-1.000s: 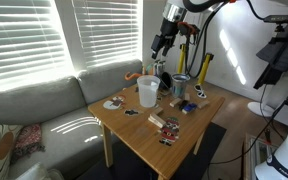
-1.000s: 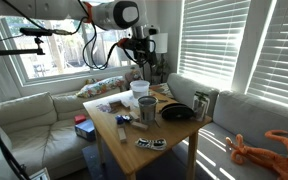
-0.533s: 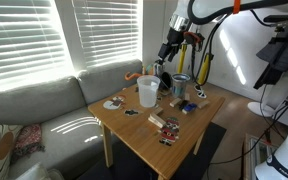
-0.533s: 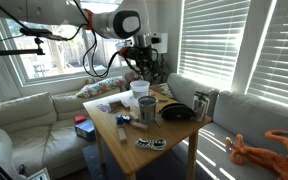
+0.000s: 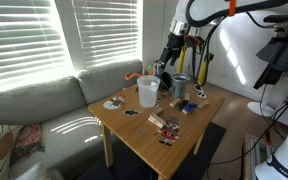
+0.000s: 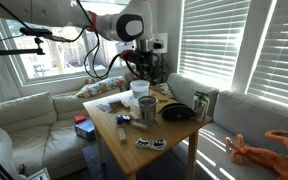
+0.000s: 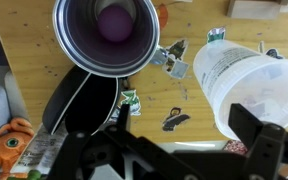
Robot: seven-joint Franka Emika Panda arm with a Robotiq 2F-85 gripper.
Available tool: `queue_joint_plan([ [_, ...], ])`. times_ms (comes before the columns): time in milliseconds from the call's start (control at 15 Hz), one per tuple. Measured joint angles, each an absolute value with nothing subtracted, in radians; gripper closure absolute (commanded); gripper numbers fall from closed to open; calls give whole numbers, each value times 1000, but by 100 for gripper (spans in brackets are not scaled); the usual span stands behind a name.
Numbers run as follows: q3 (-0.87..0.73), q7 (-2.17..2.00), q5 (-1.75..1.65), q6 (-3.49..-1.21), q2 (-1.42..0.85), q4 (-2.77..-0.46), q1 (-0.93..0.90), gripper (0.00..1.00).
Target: Pour the contents in the plastic cup into the silver cup
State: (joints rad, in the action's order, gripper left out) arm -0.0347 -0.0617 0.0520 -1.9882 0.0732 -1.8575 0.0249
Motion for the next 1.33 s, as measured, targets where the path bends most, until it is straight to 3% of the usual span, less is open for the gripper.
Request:
queue_joint_plan([
  [733,-126,137,105,-2040,113,-1992,92,1],
  [867,-141,181,126,-2057,125,-2025,98,12],
  [933,-147,200,136,-2064,130,-2038,99,27],
  [1333,-162,274,190,-2075,144,-2088,99,68],
])
